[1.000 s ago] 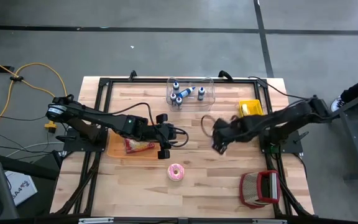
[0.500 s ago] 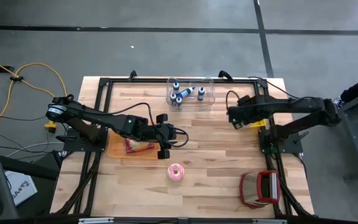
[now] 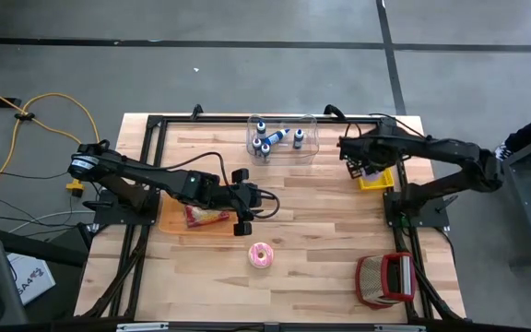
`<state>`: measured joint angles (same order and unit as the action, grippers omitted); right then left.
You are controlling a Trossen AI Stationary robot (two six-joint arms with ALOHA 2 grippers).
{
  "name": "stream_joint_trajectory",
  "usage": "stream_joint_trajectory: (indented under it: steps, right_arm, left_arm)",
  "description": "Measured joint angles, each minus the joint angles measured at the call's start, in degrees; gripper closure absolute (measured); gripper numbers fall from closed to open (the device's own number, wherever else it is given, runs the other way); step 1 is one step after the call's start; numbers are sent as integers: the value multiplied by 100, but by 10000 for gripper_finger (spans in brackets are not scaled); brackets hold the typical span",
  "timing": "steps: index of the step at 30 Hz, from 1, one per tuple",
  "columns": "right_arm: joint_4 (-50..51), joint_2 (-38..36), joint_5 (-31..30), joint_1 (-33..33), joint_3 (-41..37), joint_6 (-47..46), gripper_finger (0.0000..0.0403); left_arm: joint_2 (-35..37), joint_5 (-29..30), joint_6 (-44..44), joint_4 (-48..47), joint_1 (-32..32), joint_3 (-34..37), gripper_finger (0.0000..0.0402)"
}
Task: Pick & Place Food Item
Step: Put the purple donut into the yellow bin
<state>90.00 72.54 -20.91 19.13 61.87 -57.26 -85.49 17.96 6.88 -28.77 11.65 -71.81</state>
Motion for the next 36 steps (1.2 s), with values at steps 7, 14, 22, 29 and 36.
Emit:
stream_joint_trajectory:
  steps: [7, 14, 22, 29, 36]
  right_arm:
    - [-3, 1, -64, 349, -100, 25, 310]
    - [4, 1, -35, 710, -924, 188, 310]
    - [-45, 1, -413, 766, -1222, 323, 294]
    - [-223, 1, -802, 766, -1220, 462, 244]
    - [-280, 1, -917, 764, -1220, 462, 213]
  left_arm:
    - [0, 0, -3, 0, 1, 0, 234]
    - [0, 0, -10, -3, 1, 0, 234]
    - [0, 2, -147, -2, -1, 0, 234]
    - [0, 2, -143, 0, -1, 0, 234]
    - [0, 2, -138, 2, -1, 0, 234]
